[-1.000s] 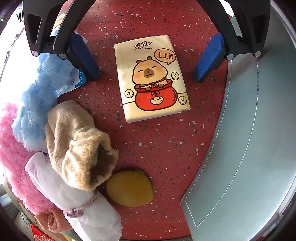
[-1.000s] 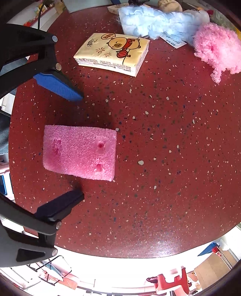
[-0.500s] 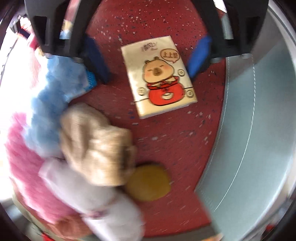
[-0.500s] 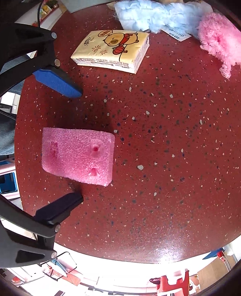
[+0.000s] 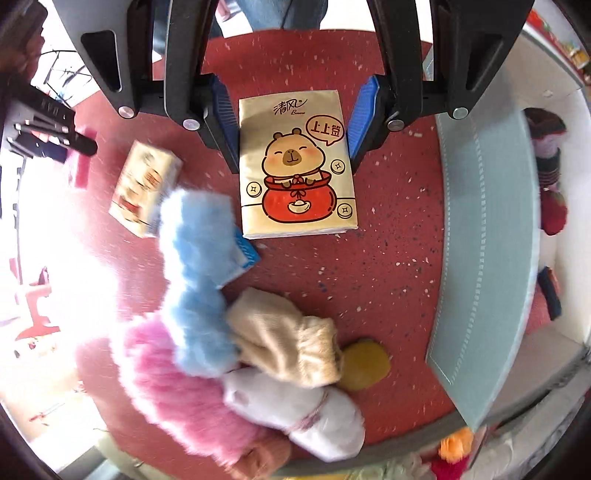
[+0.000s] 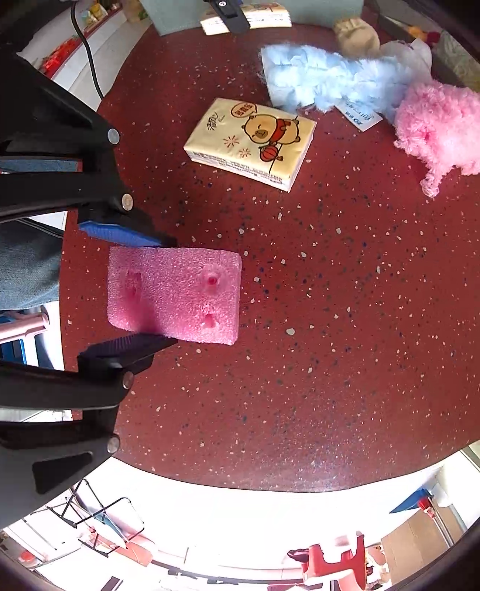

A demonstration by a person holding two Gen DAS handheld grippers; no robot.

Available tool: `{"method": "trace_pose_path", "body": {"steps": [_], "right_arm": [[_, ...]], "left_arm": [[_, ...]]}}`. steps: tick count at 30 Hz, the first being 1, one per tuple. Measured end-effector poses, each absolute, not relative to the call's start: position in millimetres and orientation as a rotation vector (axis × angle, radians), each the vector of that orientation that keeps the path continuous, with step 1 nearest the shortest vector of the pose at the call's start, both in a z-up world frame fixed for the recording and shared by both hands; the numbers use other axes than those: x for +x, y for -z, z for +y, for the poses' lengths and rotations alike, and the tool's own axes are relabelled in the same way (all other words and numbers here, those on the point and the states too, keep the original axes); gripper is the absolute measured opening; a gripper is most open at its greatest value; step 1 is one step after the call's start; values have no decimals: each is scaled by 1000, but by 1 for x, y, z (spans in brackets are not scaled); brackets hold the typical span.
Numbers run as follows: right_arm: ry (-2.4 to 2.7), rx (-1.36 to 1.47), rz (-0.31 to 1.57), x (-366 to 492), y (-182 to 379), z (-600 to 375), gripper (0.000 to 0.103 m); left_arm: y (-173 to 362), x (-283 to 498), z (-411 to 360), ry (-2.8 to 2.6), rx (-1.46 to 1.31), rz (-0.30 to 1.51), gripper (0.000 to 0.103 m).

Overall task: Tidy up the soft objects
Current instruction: 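Carry the tissue pack with the left tool while the right tool carries the sponge over the box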

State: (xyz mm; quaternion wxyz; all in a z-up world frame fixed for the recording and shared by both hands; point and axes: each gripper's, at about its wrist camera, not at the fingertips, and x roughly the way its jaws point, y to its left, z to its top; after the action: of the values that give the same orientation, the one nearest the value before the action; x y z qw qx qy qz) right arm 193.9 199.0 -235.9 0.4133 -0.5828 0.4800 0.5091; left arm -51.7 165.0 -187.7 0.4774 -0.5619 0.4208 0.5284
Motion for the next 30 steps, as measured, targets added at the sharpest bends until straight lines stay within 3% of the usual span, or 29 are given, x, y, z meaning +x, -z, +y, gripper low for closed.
{"method": "trace_pose_path", "body": {"steps": [7, 12, 30], "right_arm": [[-1322, -1335, 1240, 193, 183, 205, 47], [-1404, -1343, 1122, 165, 151, 215, 47], [-1744, -1403, 834, 53, 87, 202, 47]], "left_arm": [[127, -56, 142, -1253, -1279, 917, 55], [93, -78, 137, -1289, -1230, 862, 55], [69, -178, 95, -1560, -1286, 641, 55]]}}
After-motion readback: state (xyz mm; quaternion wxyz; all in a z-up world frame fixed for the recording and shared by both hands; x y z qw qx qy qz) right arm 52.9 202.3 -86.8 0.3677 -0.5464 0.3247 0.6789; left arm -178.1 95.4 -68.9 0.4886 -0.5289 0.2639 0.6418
